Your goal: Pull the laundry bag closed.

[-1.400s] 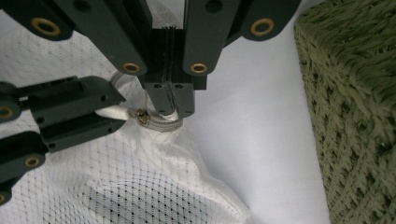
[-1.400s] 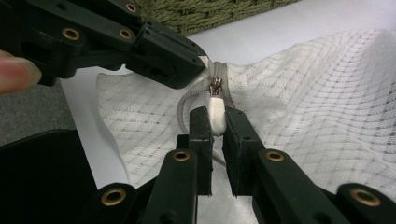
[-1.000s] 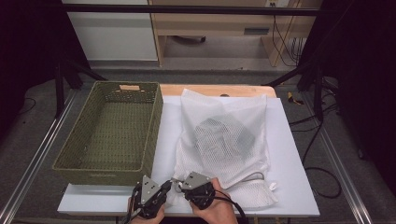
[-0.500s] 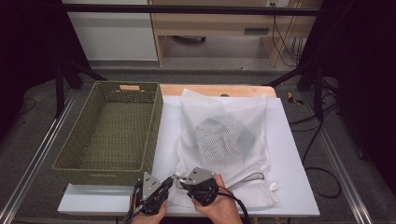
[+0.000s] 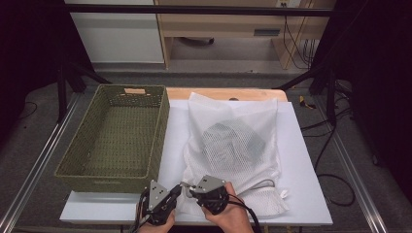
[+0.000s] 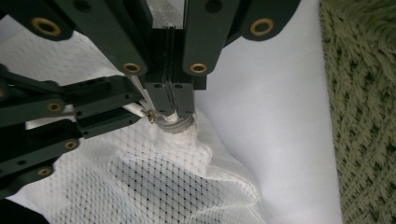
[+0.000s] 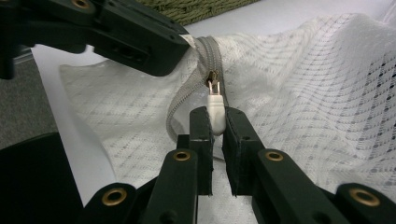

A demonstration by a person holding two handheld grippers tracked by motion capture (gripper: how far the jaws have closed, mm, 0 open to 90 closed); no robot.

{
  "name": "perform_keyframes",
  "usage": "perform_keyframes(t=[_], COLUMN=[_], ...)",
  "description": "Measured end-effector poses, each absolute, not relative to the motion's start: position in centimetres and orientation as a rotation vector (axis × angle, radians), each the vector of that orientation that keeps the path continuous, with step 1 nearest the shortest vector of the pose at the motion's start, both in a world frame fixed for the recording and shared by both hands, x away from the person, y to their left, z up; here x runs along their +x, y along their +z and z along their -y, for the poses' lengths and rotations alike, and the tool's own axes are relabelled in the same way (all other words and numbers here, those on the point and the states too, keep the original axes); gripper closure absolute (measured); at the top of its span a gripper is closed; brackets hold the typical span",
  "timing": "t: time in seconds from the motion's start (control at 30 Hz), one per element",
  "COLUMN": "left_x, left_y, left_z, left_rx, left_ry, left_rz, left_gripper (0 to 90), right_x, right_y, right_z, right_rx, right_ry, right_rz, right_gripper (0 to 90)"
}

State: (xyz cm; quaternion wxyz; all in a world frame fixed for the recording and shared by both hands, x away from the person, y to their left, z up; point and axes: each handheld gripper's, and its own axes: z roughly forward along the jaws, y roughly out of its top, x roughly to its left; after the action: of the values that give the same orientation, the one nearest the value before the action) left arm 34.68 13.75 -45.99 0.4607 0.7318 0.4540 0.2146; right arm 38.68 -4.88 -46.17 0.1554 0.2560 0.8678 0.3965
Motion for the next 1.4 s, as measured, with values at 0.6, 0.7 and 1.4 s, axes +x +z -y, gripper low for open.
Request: perform_keyframes(t=[0.6,0.7,1.4], left_x=[34.7,34.8,35.3], left_y=[-46.2,-46.6,-46.7], left_z=[-14.1,-14.0,-14.4], left_rx=[1.787,1.809,1.809], left_ry=[0.533,0.536,0.467], left_rz=[-1.125,-1.116,-1.138], left_gripper=[90.0,90.0,90.0], right_x=[38.8,38.7,38.5], right_y=[-46.2,-45.1,-45.7], right_z=[5.1,5.6,5.1], right_rx=[0.754,0.772,0.721], right_ry=[1.19,1.239,1.169], right_rz=[-2.501,-2.477,-2.478], right_gripper=[82.8,83.2,87.1])
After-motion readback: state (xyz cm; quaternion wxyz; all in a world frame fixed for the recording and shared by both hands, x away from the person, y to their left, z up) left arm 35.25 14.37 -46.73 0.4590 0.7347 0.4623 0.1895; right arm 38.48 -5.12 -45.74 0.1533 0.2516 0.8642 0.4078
